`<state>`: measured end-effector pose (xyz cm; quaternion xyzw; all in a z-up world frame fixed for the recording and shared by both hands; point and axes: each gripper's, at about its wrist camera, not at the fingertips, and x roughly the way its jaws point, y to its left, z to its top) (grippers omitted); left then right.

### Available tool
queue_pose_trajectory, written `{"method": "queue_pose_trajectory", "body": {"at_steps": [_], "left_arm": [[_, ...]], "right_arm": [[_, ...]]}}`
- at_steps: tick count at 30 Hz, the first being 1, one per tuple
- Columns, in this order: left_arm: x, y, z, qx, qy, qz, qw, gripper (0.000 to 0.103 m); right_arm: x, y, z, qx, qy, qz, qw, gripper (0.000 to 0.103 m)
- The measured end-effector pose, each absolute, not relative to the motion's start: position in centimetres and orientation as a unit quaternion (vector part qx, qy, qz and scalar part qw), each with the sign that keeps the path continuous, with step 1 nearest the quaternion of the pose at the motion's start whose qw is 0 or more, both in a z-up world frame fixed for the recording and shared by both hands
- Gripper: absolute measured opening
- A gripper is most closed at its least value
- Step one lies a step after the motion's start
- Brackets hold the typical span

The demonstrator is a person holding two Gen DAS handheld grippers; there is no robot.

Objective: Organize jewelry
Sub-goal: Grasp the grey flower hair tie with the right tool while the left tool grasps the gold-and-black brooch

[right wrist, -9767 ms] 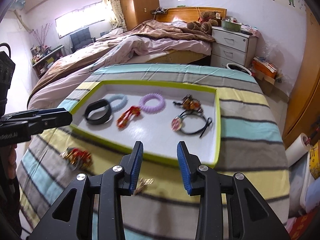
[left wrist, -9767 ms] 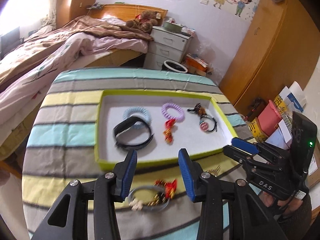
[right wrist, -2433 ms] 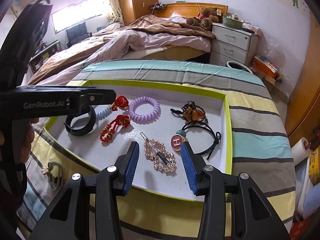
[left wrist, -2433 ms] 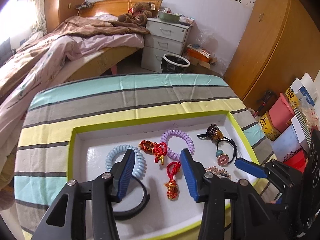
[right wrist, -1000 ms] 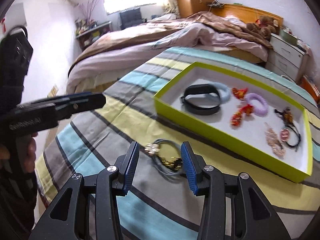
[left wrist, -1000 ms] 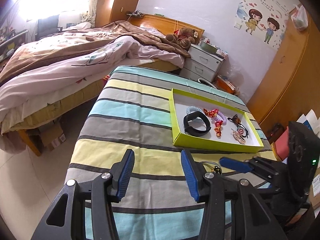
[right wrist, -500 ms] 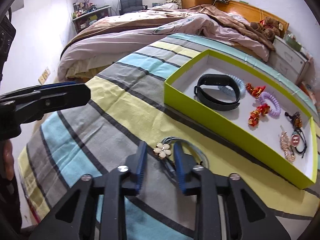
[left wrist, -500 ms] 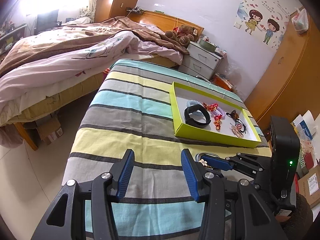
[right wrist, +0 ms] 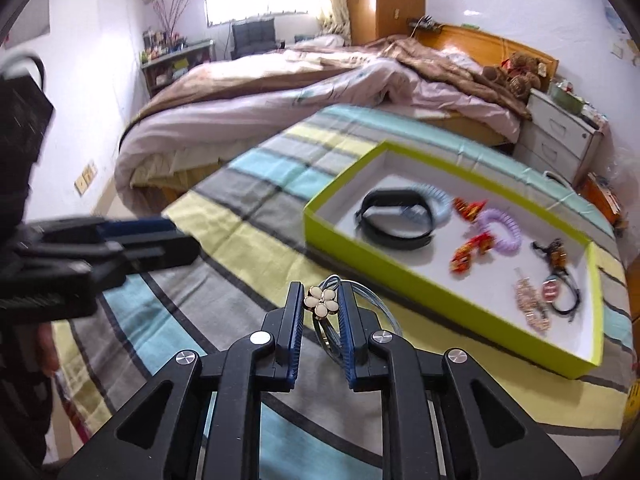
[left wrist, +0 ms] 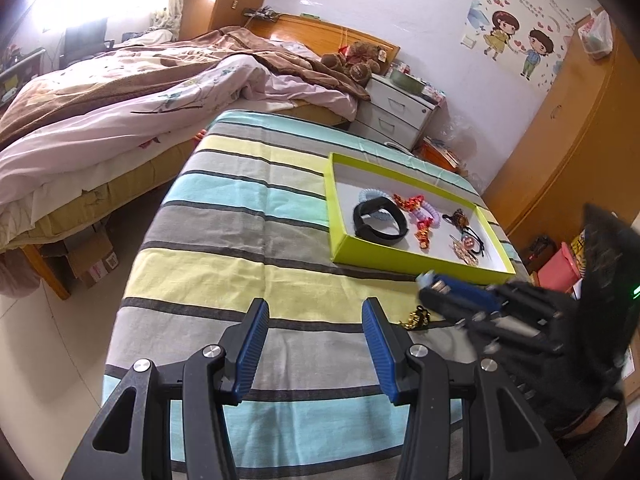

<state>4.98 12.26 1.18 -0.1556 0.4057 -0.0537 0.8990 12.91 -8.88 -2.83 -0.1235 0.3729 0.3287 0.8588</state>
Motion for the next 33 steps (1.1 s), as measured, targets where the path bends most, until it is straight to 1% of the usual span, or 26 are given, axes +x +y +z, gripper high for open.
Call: {"method": "queue_pose_trajectory", "body": {"at_steps": [4, 9, 15, 18, 26, 33], "left_arm": [[5.7, 10.5, 1.0, -0.139, 0.414, -0.078, 0.896, 0.048], [6.8, 7.7, 0.3, -0.112, 0.427, -0.116, 0.89, 0.048], [8.0, 4.3, -0.7, -0.076, 0.443, -0.139, 0.882, 0.048], [8.6, 3.3, -1.0, -0.076, 0.453, -0.144, 0.877, 0.048], [10.0, 1.0, -2.1, -0.026, 0.473, -0.13, 0.871, 0.048], [10.4, -0.2, -2.4, 0.015, 0.468, -0.116, 0.876, 0.048]], "right_arm": [[12.8, -11.1, -0.7, -0.111, 0.352, 0.314, 0.875, 0.017], [13.0, -13.7, 0.5, -0.1, 0.339, 0.283, 0.892, 0.017], [13.7, -16.2, -0.2, -0.084, 0.352, 0.261, 0.895, 0.017], [13.6, -17.2, -0.8, -0.082, 0.357, 0.253, 0.895, 0.017], [13.6, -19.1, -2.1, -0.062, 0.369, 0.239, 0.896, 0.017], [13.5, -19.6, -2.2, -0.063, 0.367, 0.238, 0.897, 0.017]]}}
